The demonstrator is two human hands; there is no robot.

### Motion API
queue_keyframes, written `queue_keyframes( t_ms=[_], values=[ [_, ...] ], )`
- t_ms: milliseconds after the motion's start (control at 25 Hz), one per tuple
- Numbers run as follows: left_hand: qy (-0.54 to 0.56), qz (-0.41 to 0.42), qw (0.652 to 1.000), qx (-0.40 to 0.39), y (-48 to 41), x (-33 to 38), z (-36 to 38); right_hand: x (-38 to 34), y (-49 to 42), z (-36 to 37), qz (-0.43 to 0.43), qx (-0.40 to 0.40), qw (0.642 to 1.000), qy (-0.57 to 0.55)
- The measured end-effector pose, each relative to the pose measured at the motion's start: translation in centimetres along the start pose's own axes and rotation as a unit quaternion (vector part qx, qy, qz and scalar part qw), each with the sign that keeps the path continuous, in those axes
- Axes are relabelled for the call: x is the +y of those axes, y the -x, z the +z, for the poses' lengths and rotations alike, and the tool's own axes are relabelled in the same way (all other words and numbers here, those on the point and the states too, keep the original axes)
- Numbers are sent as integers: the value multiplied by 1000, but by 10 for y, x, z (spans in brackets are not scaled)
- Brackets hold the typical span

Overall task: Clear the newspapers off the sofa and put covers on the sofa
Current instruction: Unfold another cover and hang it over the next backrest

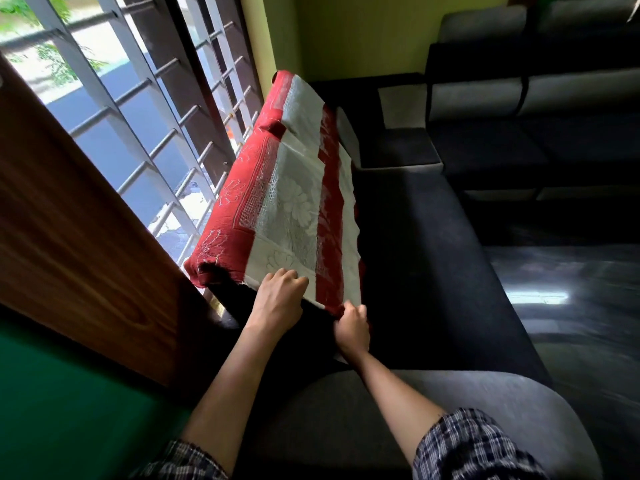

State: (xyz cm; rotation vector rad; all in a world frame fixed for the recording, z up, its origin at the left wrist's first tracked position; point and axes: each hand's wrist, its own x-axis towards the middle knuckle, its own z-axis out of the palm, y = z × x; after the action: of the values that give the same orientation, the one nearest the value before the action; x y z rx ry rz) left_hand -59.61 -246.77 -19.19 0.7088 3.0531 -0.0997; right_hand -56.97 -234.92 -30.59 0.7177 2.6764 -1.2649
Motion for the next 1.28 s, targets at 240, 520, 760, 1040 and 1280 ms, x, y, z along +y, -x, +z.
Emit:
queue_keyframes(
  t_ms=[240,520,760,1040,1280],
  values=[
    [2,10,1000,-9,-5,-3,0,12,-36,-8,199,66,959,-192],
    [16,16,1000,-14,-10,-3,-7,28,-43,-37,166,207,941,-211],
    [-25,-3,998,-57,-10,-9,-7,58,-22,10,113,-3,992,52],
    [-16,-30,996,-82,-9,-14,-14,52,-28,16,69,-120,990,42],
    [6,-40,993,-112,-10,-13,-17,35,-38,9,22,-77,996,35]
  ],
)
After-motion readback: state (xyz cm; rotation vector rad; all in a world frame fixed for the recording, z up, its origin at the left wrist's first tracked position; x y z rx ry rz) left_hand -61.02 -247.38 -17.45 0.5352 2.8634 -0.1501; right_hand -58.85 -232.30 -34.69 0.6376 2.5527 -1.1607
